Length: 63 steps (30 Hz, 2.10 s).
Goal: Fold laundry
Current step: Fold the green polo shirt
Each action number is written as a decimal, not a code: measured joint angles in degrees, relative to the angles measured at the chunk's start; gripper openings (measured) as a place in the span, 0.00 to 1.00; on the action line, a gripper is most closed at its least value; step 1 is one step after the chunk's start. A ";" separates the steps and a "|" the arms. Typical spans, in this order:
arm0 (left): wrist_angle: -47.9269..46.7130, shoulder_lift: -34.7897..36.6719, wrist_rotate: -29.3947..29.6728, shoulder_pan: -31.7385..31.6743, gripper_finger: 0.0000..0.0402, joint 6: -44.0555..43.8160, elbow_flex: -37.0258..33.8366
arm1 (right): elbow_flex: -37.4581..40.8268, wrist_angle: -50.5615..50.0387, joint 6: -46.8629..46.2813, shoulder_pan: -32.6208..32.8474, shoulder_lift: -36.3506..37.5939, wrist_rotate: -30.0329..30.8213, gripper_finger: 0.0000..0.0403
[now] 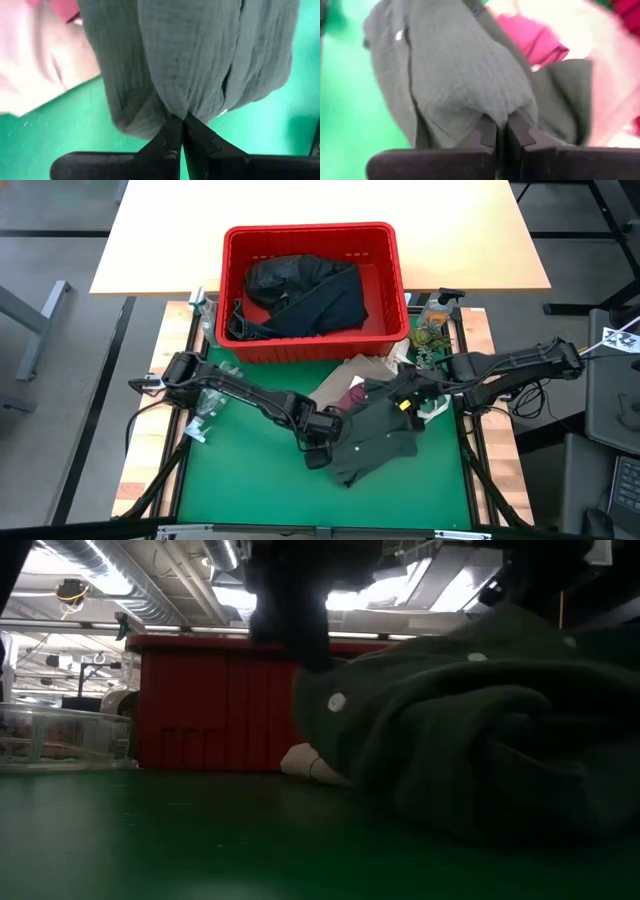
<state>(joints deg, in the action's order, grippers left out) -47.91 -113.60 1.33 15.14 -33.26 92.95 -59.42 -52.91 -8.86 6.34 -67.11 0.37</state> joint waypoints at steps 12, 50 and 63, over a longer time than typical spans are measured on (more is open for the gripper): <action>-3.41 -0.57 9.99 -0.09 0.03 -2.62 0.00 | 0.15 -1.73 0.43 -0.36 -4.78 16.87 0.05; 9.55 0.18 11.73 9.17 0.33 -14.22 0.02 | -14.01 -27.00 -5.51 -0.30 -5.33 8.32 0.44; 18.33 -7.73 19.33 15.27 0.33 -12.23 0.02 | -14.01 -25.13 -14.15 11.89 -5.49 5.04 0.44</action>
<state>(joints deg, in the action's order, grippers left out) -29.58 -121.33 20.66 30.41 -45.50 92.97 -73.43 -78.04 -23.01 18.23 -72.60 5.41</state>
